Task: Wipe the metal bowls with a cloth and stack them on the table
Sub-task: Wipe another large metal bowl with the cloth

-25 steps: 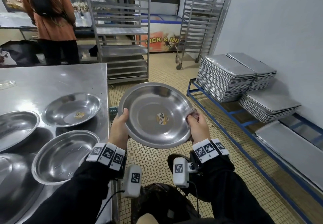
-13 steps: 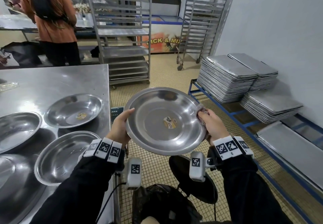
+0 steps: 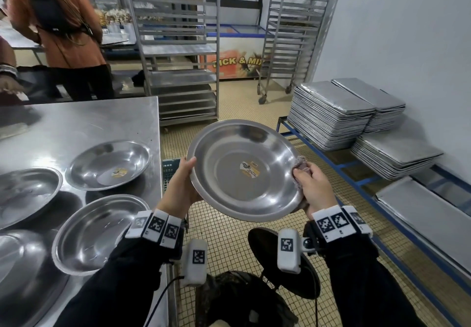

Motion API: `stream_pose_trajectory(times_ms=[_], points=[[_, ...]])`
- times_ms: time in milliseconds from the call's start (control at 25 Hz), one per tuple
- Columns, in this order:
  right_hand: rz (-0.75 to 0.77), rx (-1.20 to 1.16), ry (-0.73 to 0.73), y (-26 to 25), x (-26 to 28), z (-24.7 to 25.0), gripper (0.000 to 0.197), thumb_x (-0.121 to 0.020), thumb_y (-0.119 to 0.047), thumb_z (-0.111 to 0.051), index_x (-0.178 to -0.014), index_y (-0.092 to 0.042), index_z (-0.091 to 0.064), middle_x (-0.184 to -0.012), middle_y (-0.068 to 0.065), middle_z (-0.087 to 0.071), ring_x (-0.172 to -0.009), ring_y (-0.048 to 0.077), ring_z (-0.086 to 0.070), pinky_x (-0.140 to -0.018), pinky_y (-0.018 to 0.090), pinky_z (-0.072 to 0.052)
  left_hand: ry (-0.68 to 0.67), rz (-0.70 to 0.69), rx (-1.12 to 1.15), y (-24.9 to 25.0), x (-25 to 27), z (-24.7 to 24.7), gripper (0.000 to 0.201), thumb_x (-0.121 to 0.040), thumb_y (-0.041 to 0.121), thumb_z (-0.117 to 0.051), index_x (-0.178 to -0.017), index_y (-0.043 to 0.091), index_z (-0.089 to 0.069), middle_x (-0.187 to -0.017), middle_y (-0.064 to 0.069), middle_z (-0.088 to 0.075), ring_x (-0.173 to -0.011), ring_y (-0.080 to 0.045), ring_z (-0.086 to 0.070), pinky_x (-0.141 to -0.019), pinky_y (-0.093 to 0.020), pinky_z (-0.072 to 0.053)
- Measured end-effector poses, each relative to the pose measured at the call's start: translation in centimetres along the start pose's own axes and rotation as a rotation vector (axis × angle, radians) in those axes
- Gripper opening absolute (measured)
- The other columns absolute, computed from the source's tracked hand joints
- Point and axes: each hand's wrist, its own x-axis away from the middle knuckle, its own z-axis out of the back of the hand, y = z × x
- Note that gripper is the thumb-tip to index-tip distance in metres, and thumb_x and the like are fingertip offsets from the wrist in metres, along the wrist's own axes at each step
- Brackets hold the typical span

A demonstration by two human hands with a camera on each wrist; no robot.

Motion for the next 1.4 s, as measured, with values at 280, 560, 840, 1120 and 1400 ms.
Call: stream_pose_trajectory(times_ms=[280,560,840,1120,1400], points=[[-0.078,-0.091,-0.104,-1.4,0.1,0.6,0.015,-0.094,-0.025,-0.053,-0.106,-0.022,-0.061,-0.102,0.011,-0.069,-0.086,0.028,-0.069,-0.068,0.036,-0.055,0.089,0.006,0.007,0.5,0.3,-0.7,0.036,-0.102,0.028,-0.035,-0.113,0.008,-0.062,-0.092,-0.012,-0.068,-0.084,-0.026,-0.064,-0.078,-0.039,-0.054],[-0.005,-0.203,0.071,-0.7,1.6,-1.9,0.017,-0.094,-0.023,-0.052,-0.109,-0.028,-0.05,-0.106,0.005,-0.061,-0.094,0.027,-0.064,-0.08,0.047,-0.056,0.025,0.024,-0.312,-0.3,1.1,-3.0,0.036,-0.105,0.025,-0.028,-0.099,0.011,-0.061,-0.088,-0.01,-0.071,-0.078,-0.019,-0.069,-0.069,-0.029,-0.057],[-0.025,-0.123,0.029,-1.3,1.0,-1.3,0.02,-0.09,-0.019,-0.057,-0.108,-0.025,-0.055,-0.106,0.006,-0.062,-0.092,0.026,-0.065,-0.073,0.041,-0.057,-0.094,-0.071,-0.024,0.6,0.2,0.0,0.059,-0.096,0.05,-0.043,-0.138,0.009,-0.044,-0.124,-0.027,-0.057,-0.103,-0.04,-0.061,-0.085,-0.054,-0.053],[-0.035,-0.108,-0.117,-1.3,1.1,-2.2,0.01,-0.094,-0.025,-0.052,-0.1,-0.03,-0.058,-0.104,0.009,-0.066,-0.092,0.029,-0.067,-0.083,0.049,-0.055,0.033,-0.123,-0.026,1.2,0.1,1.6,0.043,-0.102,0.03,-0.032,-0.114,0.004,-0.063,-0.096,-0.018,-0.066,-0.085,-0.026,-0.065,-0.084,-0.043,-0.049],[-0.043,-0.306,0.016,-1.6,1.1,-5.0,0.028,-0.094,-0.019,-0.053,-0.121,-0.017,-0.047,-0.109,0.007,-0.061,-0.095,0.027,-0.065,-0.082,0.044,-0.056,-0.023,0.018,-0.36,1.8,-0.4,-1.6,0.035,-0.104,0.031,-0.032,-0.108,0.01,-0.06,-0.101,-0.014,-0.07,-0.096,-0.027,-0.068,-0.084,-0.038,-0.057]])
